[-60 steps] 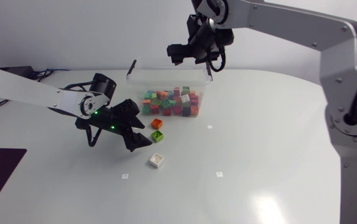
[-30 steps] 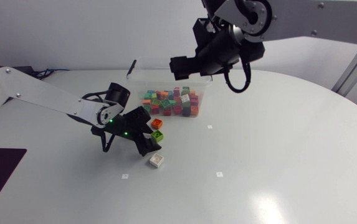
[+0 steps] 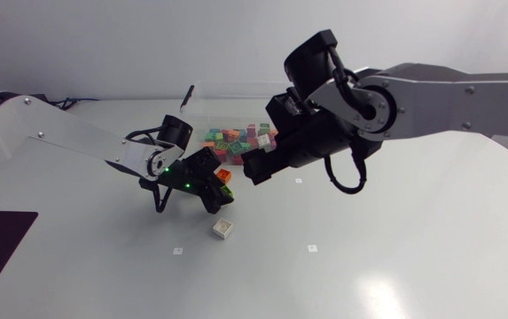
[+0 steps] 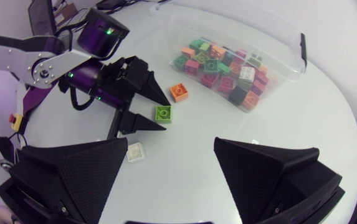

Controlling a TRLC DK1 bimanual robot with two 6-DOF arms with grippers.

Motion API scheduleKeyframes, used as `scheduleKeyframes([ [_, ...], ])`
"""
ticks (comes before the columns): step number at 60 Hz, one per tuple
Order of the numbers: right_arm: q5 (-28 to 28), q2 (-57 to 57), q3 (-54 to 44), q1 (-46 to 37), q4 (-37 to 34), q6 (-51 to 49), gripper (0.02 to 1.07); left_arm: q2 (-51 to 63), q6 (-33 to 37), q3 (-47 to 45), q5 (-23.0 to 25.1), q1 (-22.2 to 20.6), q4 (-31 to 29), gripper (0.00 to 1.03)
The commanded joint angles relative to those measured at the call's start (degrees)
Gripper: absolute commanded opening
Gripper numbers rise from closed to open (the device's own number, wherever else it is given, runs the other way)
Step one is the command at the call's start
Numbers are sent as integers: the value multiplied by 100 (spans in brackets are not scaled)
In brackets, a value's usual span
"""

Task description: Place the duplo bricks in the container

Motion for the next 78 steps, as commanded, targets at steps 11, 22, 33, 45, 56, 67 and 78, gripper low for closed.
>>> scheduleKeyframes([
  [11, -370, 227, -657, 11, 566, -975, 102, 98, -62, -182, -13, -7, 174, 27],
  [22, -748, 499, -1123, -68, 1348, -1415, 102, -298, 8, -516, -5, 160, 165, 26],
  [33, -897, 614, -1404, -33, 1700, -1617, 102, -825, 87, -833, -5, 336, 156, 26],
  [45, -906, 1115, -1114, 275, 1304, -1643, 102, -1616, 70, -1017, -5, 599, -55, 26],
  [56, -871, 1528, -648, 574, 873, -1643, 101, -2275, 79, -1184, -5, 889, -248, 26],
  [67, -634, 1906, -174, 811, 566, -1652, 101, -2750, 35, -1281, 22, 1144, -292, 26],
  [78, -502, 2424, 477, 925, 74, -1731, 96, -3137, -106, -1202, 75, 1399, -345, 26],
])
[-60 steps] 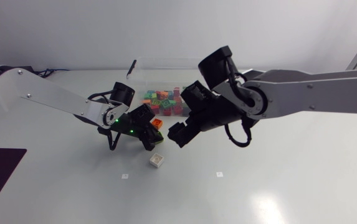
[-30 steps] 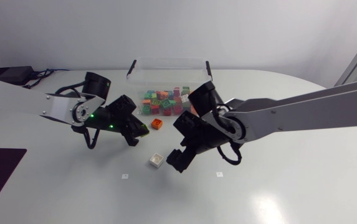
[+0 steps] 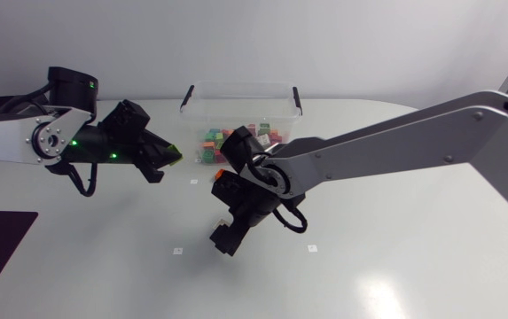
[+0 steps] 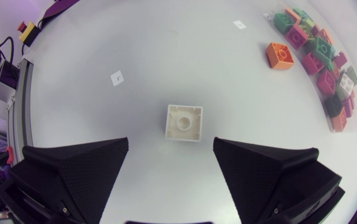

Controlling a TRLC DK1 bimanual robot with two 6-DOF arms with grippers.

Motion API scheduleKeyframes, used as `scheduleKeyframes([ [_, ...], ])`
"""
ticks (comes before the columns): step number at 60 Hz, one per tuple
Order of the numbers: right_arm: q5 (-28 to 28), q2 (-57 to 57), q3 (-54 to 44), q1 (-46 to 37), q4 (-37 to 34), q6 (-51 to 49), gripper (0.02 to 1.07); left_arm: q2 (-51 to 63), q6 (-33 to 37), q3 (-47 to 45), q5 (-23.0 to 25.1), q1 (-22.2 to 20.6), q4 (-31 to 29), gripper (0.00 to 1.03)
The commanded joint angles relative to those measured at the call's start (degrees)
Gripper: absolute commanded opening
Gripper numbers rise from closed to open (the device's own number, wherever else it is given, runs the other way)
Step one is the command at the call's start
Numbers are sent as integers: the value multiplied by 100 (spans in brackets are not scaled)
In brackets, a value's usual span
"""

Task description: Place the duplo bricks in the container

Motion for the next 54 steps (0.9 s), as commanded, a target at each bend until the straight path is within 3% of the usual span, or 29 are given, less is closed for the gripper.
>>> scheduleKeyframes([
  [1, 64, 350, 346, 58, -290, -129, 96, -232, -115, -52, 77, 112, -89, 26],
  [11, 214, 640, 821, 66, -703, -120, 92, -355, -159, 88, 94, 217, -212, 26],
  [29, 469, 1124, 1515, 163, -1195, -94, 59, -127, -370, 712, 112, 270, -335, 26],
  [43, 495, 1238, 1647, 163, -1265, -59, 27, 374, -633, 1363, 112, 279, -335, 26],
  [54, 486, 878, 1559, 31, -1379, -32, 24, 735, -809, 1802, 112, 173, -335, 26],
])
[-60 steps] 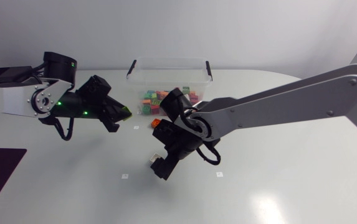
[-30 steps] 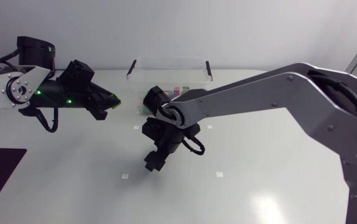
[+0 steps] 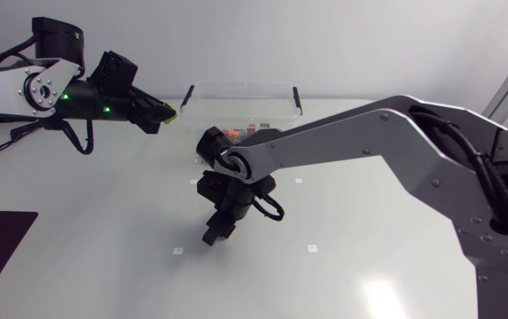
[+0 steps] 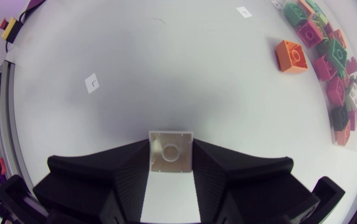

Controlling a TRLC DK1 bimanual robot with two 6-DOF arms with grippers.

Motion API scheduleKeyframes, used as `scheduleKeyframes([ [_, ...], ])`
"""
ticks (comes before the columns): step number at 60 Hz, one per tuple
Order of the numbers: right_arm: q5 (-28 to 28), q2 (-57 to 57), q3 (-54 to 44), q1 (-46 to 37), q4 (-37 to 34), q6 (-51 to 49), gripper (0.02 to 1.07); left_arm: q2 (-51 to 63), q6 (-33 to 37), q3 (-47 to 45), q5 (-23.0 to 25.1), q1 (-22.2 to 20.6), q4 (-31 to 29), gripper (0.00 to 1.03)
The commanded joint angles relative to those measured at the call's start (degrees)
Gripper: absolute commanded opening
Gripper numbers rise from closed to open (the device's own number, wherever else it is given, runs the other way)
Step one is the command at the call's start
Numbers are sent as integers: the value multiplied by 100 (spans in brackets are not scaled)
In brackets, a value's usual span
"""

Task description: Place the duplo bricks in the container

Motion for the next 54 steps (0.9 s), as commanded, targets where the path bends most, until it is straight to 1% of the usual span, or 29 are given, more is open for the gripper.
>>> scheduleKeyframes([
  [1, 29, -275, -15, -107, -173, -10, 24, 269, -217, 347, 70, -61, -18, 26],
  [25, -76, -1241, 55, -722, -586, -19, 24, 1245, -630, 1340, 44, -386, 8, 27],
  [39, -164, -1549, 301, -1065, -665, -10, 24, 1781, -876, 1955, -228, -606, 34, 28],
  [44, -182, -1593, 442, -1197, -665, -2, 24, 1974, -964, 2131, -360, -676, 157, 29],
  [45, -199, -1593, 477, -1223, -665, 7, 24, 2010, -981, 2157, -369, -676, 175, 30],
  [47, -225, -1602, 548, -1284, -674, 25, 24, 2106, -1061, 2245, -387, -676, 201, 38],
  [48, -225, -1602, 592, -1311, -683, 25, 24, 2150, -1087, 2289, -395, -676, 201, 45],
  [49, -234, -1610, 618, -1337, -683, 34, 24, 2177, -1096, 2307, -404, -676, 201, 49],
  [53, -313, -1610, 811, -1469, -718, 51, 24, 2264, -1131, 2368, -536, -693, 236, 83],
  [54, -322, -1610, 864, -1487, -718, 60, 24, 2273, -1157, 2377, -536, -702, 245, 89],
])
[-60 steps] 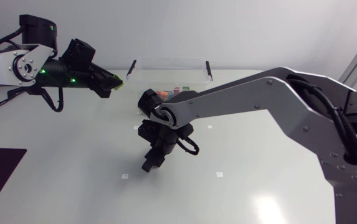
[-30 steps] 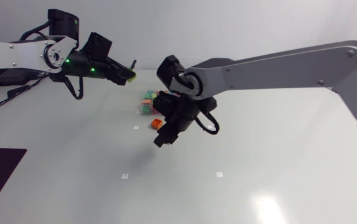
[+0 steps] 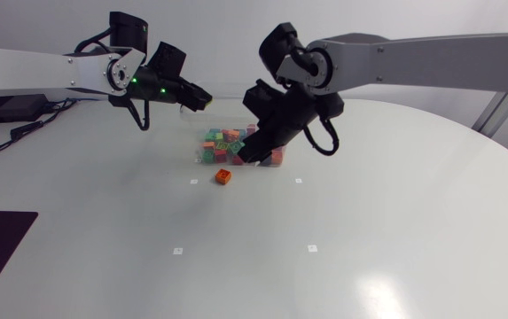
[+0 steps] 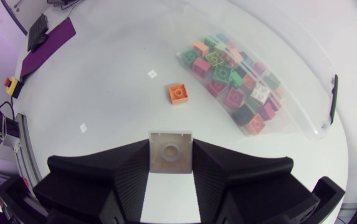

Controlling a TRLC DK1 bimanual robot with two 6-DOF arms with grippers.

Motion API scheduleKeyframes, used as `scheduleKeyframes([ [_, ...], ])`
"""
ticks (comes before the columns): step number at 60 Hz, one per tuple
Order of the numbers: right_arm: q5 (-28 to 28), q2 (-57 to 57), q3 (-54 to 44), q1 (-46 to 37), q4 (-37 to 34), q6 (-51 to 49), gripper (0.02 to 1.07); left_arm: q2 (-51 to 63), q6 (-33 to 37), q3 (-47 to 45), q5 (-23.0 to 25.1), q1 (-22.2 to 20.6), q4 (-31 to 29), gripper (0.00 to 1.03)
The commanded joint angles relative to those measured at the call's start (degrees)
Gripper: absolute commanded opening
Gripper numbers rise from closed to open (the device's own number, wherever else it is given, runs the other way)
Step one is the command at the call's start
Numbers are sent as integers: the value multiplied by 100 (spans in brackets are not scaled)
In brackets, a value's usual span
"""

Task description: Place the duplo bricks in the container

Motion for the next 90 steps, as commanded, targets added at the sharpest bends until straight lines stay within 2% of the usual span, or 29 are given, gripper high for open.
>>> scheduleKeyframes([
  [1, -69, -139, 327, -178, -93, 64, 24, 214, -224, 213, -64, -36, 79, 93],
  [4, -113, -122, 458, -248, -102, 91, 24, 197, -224, 187, -108, -53, 97, 98],
  [21, -288, 142, 1302, -635, -40, 275, 24, -814, -189, -701, -125, -194, 360, 98],
  [34, -341, 511, 1786, -837, 285, 530, 24, -1623, -145, -1439, -125, -273, 290, 98],
  [40, -367, 713, 2032, -916, 391, 618, 24, -1869, 136, -1808, -125, -370, 167, 98],
  [60, -367, 1390, 2893, -916, 443, 785, 24, -1992, 1305, -2819, -99, -581, -211, 98],
  [80, -323, 2242, 4097, -881, 118, 864, 24, -1552, 1666, -3179, -99, -668, -167, 98],
  [83, -297, 2286, 4123, -872, 109, 864, 30, -1429, 1675, -3215, -99, -677, -88, 98],
  [85, -271, 2313, 4123, -872, 109, 864, 38, -1333, 1675, -3223, -108, -686, -18, 98],
  [90, -218, 2321, 4115, -872, 48, 855, 69, -1113, 1666, -3215, -152, -704, 123, 98],
])
